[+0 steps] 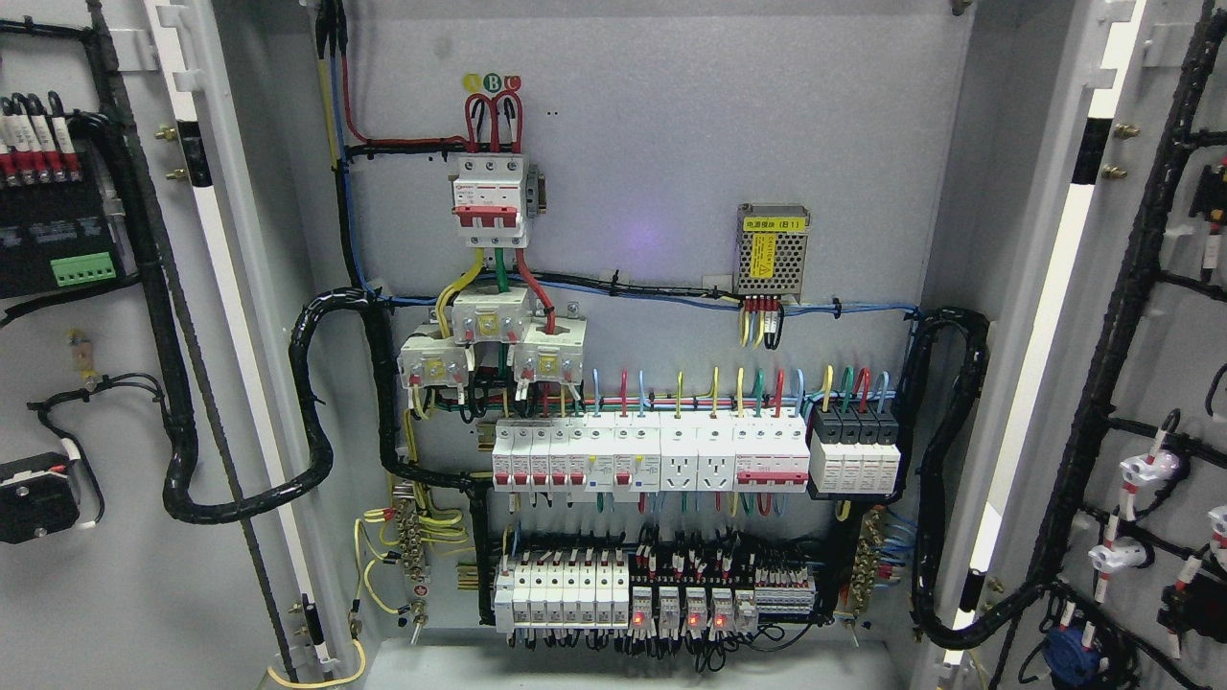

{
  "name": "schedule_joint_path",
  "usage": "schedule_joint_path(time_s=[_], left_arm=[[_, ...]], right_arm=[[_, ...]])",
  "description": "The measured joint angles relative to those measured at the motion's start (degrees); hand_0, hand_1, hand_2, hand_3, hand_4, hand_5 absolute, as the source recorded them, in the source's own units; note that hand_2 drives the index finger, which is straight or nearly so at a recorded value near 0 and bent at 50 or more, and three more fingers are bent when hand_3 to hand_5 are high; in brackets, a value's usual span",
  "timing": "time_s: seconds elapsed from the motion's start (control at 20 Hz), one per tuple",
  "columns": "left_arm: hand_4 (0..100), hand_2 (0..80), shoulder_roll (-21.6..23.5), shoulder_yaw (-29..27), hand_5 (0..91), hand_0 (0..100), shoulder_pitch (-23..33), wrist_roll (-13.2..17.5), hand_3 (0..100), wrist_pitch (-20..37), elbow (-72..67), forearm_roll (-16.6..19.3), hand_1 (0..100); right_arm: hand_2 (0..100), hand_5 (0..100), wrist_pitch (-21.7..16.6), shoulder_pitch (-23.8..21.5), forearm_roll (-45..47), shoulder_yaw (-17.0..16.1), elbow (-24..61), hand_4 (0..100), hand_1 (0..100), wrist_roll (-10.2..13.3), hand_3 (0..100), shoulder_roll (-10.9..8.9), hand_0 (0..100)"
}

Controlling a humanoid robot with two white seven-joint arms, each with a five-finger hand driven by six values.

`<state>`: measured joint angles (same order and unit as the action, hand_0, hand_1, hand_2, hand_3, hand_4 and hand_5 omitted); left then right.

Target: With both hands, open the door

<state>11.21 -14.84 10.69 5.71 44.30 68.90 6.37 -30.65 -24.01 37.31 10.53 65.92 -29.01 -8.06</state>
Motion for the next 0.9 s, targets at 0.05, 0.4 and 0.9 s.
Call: schedule_joint_path(time_s=[0.05,0.4,0.9], left_arm=[[0,0.0,-1.0,0.5,0.0,0,-1.2,0.0,0,0.0,-3.9,0.8,0],[0,0.0,-5.7,3.0,0.0,0,-7.9,-0.7,0,0.0,-31.2,1.6,0],[0,0.0,-9.0,4.7,0.0,0,-10.2,-0.5,0,-25.7,-54.2,0.0,0]], right_arm=[[0,0,0.0,0.5,0.0,0.0,-1.4,0,0,0.0,0,0.2,0],[0,0,0.3,5.3,-0.4,0.1,-16.2,0,0,0.1,0,2.02,0],[0,0,7.7,9.2,-8.0,0.1,-36.8,0,0,0.7,0,4.26,0]])
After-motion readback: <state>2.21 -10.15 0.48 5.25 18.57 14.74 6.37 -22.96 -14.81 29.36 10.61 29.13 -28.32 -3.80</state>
